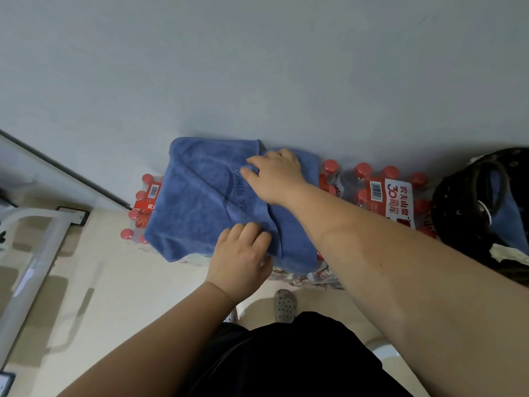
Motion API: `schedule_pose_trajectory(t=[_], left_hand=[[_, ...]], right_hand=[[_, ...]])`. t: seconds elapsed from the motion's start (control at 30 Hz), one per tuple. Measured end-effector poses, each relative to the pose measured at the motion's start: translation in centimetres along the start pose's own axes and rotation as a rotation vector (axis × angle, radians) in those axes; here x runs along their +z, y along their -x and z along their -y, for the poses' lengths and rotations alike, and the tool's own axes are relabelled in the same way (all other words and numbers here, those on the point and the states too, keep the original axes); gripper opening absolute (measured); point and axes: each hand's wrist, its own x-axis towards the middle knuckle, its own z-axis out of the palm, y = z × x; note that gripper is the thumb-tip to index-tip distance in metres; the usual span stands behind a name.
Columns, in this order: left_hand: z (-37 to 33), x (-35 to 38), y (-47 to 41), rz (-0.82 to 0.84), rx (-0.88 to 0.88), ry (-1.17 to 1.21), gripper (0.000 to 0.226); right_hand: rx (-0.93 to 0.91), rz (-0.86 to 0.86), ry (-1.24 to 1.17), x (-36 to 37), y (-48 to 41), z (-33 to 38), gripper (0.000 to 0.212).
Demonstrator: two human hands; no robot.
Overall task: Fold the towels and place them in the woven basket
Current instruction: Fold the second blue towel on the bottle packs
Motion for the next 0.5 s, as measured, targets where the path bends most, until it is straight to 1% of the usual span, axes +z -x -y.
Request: schedule_pose_trajectory(t=[0.07,0.13,0.2,0.33,0.5], left_hand=[[-0.1,-0.1,0.1,0.059,-0.016,-0.025,0.042],[-0.2,0.1,-0.2,0.088,-0.042,-0.027,0.047],[-0.1,0.3,-0.6,0.082,-0.031,-0.035,0.043],[0.7,0.6,0.0,0.016,0.054,0.001,0.031],[0.9,0.3,0.4,-0.101,0.065,0.105,0.012]], right_hand=[[0.023,-0.002,-0.011,0.0,-0.2,0.2,0.048],[0.045,-0.009,-0.05,0.0,-0.2,0.4,0.046],[0.047,-0.038,-0.083,-0.1,-0.1,0.4,0.043],[-0.006,-0.116,-0.157,0.0,0.6,-0.2,0.04],[-0.01,-0.07,-0.511,0.4,1.3,-0.8,0.044]])
